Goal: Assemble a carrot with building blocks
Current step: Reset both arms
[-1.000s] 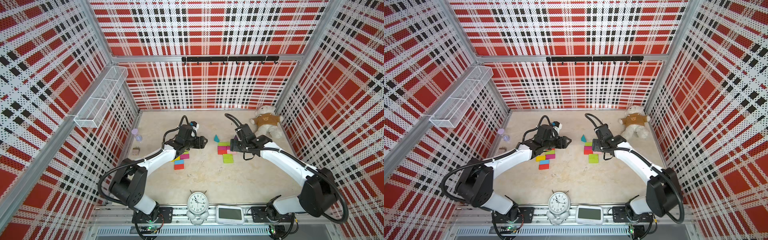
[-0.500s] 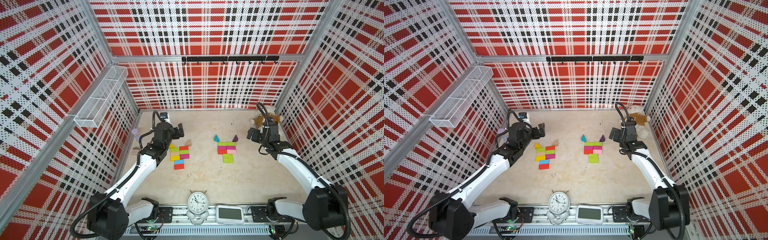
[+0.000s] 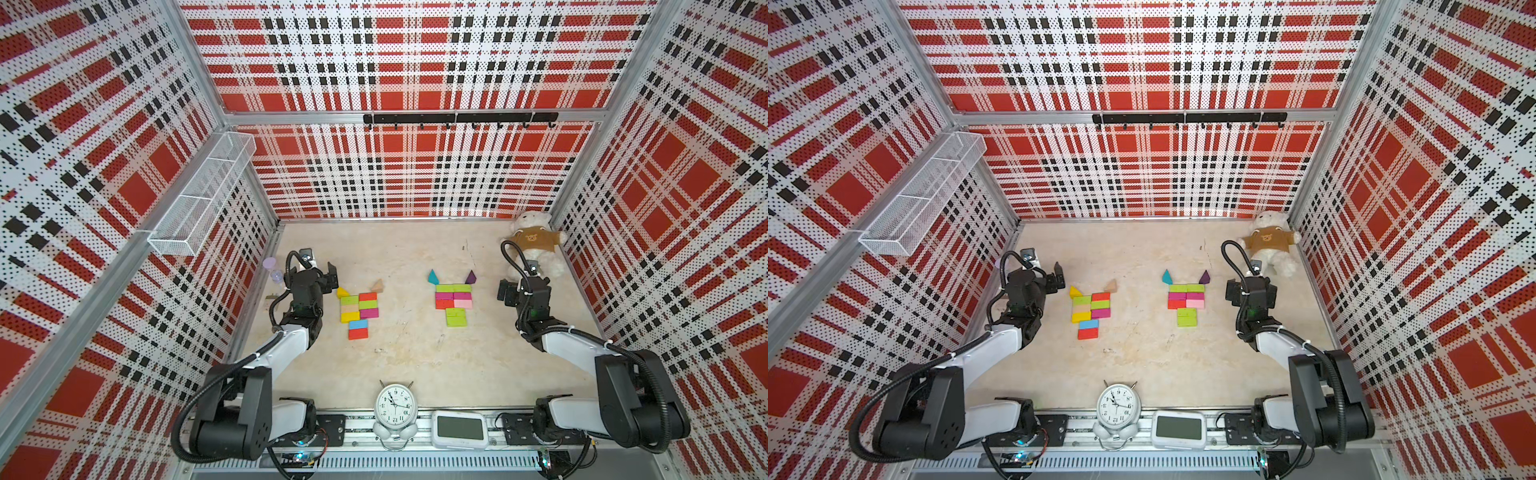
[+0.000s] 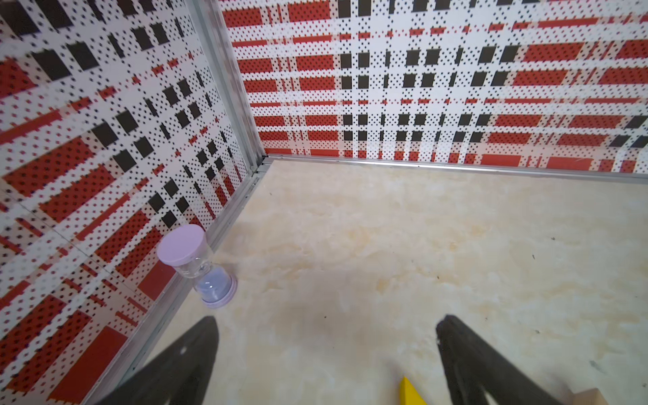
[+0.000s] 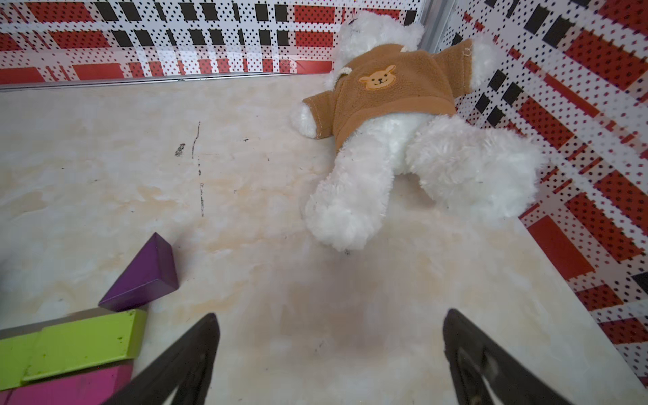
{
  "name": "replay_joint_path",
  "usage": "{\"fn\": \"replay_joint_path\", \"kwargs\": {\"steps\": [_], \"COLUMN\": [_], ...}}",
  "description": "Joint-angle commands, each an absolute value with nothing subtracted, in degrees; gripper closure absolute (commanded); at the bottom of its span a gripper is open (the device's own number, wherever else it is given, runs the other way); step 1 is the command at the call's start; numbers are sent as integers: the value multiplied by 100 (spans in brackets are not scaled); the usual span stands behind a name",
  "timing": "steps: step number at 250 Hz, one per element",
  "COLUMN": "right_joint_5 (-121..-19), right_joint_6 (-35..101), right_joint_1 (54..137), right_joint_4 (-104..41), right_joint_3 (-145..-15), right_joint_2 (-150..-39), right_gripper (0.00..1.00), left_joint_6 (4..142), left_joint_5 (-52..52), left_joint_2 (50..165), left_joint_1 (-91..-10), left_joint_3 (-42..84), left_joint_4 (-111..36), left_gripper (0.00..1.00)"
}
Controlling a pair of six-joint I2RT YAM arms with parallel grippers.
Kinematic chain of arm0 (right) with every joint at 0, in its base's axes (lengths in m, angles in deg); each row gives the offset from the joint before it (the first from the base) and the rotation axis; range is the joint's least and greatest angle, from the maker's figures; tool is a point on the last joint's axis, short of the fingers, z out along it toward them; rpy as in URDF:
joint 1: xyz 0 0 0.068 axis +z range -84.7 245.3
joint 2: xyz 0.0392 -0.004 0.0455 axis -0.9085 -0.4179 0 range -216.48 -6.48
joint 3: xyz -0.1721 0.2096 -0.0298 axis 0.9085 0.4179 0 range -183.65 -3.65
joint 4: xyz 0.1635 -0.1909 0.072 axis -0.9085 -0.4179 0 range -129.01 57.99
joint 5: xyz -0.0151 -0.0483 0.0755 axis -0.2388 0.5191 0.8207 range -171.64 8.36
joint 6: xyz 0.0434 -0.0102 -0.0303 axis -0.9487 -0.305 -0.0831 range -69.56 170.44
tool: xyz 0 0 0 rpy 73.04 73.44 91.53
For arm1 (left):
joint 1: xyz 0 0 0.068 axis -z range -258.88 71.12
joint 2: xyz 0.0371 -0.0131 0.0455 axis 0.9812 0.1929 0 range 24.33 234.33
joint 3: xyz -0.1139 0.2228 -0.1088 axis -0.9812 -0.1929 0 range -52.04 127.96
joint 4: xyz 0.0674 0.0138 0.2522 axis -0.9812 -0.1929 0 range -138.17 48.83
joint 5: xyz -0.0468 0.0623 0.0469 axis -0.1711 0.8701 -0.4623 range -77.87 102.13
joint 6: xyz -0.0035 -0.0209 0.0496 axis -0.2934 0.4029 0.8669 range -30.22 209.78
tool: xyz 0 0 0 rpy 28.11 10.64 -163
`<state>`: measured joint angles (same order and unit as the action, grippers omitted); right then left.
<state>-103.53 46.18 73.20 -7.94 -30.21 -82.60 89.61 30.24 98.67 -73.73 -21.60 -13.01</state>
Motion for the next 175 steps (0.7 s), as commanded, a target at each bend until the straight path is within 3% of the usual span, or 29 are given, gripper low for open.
{"fn": "replay_joint_path", "kwargs": {"steps": [1,48,100,142,167,175], "right_joint_5": [-10524,-10582,-10387,-9825,-9364,-9313], "right_joint_6": [5023,5060,5321,5436,5512,5450], "right_joint_1": [7286,7277,7269,7106,6962,6942], "right_joint_4": [771,362,1915,2096,3127,2845], "right_joint_3": [-2870,-2743,-2224,-2381,-2310,-2370], "right_joint_2": [-8201,-7982,-8676,-9134,-9919,-9827], "right_gripper": [0,0,0,0,0,0], "left_joint_6": [8957,8910,9145,8978,8967,8950], "left_joint_5": [2548,2452,2161,1887,1887,1849], "left_joint_2": [10019,10067,10591,11631,11328,11405], "left_joint_1": [-7427,-7425,-7473,-7694,-7726,-7723], "left_joint_3": [-2333,-2831,-3172,-3508,-3402,-3302], "left_joint_4": [-745,-387,962,2692,1914,1889], "left_gripper": [1,1,1,1,1,1]}}
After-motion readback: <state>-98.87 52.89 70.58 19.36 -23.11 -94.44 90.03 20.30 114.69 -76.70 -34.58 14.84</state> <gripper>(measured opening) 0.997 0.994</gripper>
